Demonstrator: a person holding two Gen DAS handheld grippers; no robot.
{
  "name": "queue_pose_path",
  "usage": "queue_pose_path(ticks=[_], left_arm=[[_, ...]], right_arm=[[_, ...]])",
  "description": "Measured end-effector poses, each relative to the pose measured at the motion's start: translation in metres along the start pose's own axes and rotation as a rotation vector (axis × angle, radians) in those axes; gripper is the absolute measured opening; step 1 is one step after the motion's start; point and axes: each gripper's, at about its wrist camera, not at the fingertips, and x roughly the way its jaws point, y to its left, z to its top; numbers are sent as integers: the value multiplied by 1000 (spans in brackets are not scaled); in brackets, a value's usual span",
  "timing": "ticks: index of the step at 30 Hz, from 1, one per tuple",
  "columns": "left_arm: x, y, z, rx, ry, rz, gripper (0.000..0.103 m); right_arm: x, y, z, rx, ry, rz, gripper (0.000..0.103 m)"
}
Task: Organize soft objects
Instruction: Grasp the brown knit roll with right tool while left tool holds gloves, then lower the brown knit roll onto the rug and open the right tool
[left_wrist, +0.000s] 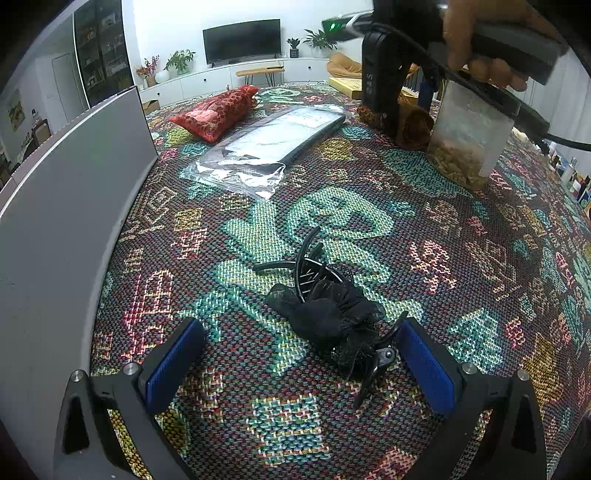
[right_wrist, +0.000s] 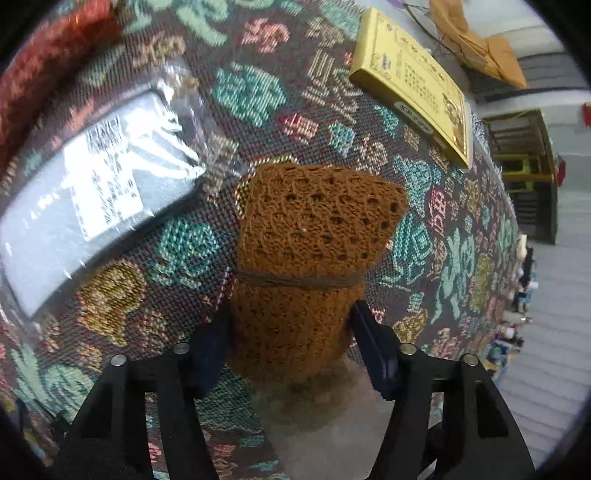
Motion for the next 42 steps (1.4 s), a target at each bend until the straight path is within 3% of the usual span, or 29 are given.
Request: queue_pose_path(ticks=[1,8,11,14,17,21,23,27,29,31,32,33,35,38,40,42], left_arm=[[0,0,0,0,0,0,103],[0,0,0,0,0,0,103],[0,0,0,0,0,0,103],[0,0,0,0,0,0,103],[0,0,0,0,0,0,103],[0,0,0,0,0,0,103],[0,0,0,0,0,0,103],[0,0,0,0,0,0,103],[0,0,0,0,0,0,103],[0,0,0,0,0,0,103],[0,0,0,0,0,0,103],[0,0,0,0,0,0,103],[0,0,0,0,0,-1,103],[0,0,0,0,0,0,103],[0,0,0,0,0,0,103],[0,0,0,0,0,0,103]], right_arm=[[-4,-4,0,17,-22,14,50],[-53,-46,-14,197,-197,195,43],[-87,-74,-32,276,-291,313,43],[-125,-92,-53,330,-365,374,44],[-160,-128,-91,379,-452,389,44],[-182,-165,-140,385,-477,304,44],[-174,-170,-163,360,-442,248,44],[-102,-145,-210,300,-311,132,44],[-60,-125,-226,306,-268,134,44],[-16,-104,-239,340,-262,188,48],[-2,-97,-244,364,-282,220,52],[9,-89,-251,396,-333,275,65],[11,-83,-265,438,-421,326,66],[-2,-85,-293,522,-549,335,70],[-11,-89,-319,586,-637,354,80],[-10,-88,-340,644,-662,355,81]])
